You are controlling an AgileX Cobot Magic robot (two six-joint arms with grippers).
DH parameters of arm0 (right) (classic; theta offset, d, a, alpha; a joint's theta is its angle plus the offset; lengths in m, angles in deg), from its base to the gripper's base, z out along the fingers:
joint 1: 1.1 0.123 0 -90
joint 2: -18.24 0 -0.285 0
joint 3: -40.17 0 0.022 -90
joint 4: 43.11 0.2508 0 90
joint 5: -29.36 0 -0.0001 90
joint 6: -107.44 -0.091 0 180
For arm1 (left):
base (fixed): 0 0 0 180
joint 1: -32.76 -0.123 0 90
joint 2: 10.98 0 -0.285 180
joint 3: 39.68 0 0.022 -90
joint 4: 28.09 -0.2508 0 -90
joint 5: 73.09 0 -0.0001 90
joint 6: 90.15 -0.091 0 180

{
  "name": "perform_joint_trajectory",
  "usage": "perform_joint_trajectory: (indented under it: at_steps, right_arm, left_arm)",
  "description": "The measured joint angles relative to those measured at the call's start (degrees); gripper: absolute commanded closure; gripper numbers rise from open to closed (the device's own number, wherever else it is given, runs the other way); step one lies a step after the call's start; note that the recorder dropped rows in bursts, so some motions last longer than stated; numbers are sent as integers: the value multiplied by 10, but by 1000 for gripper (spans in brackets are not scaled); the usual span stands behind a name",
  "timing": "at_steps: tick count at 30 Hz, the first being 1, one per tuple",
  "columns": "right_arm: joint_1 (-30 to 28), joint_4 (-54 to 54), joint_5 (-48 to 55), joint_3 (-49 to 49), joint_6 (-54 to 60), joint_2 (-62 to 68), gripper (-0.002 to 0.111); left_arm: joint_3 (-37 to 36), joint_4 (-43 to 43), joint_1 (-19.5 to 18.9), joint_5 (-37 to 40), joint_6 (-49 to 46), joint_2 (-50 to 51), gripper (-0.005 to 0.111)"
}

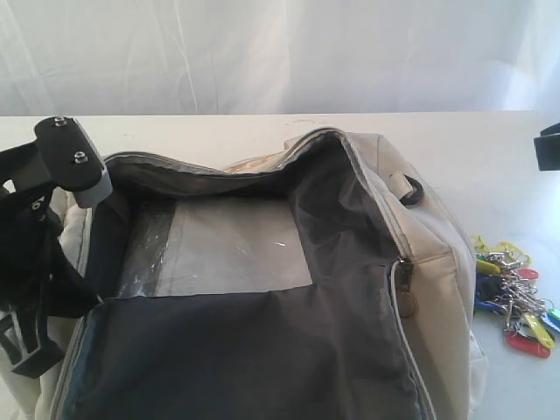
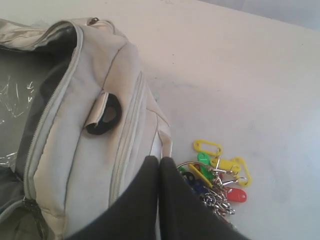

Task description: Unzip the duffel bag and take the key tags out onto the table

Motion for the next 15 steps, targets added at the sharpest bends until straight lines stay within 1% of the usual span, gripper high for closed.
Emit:
perform_joint_trajectory:
  at_steps: [15]
  right_arm:
    - [0, 0, 0, 0, 0, -8, 108]
  left_arm:
    - [-1, 2, 0, -22, 0, 0, 107]
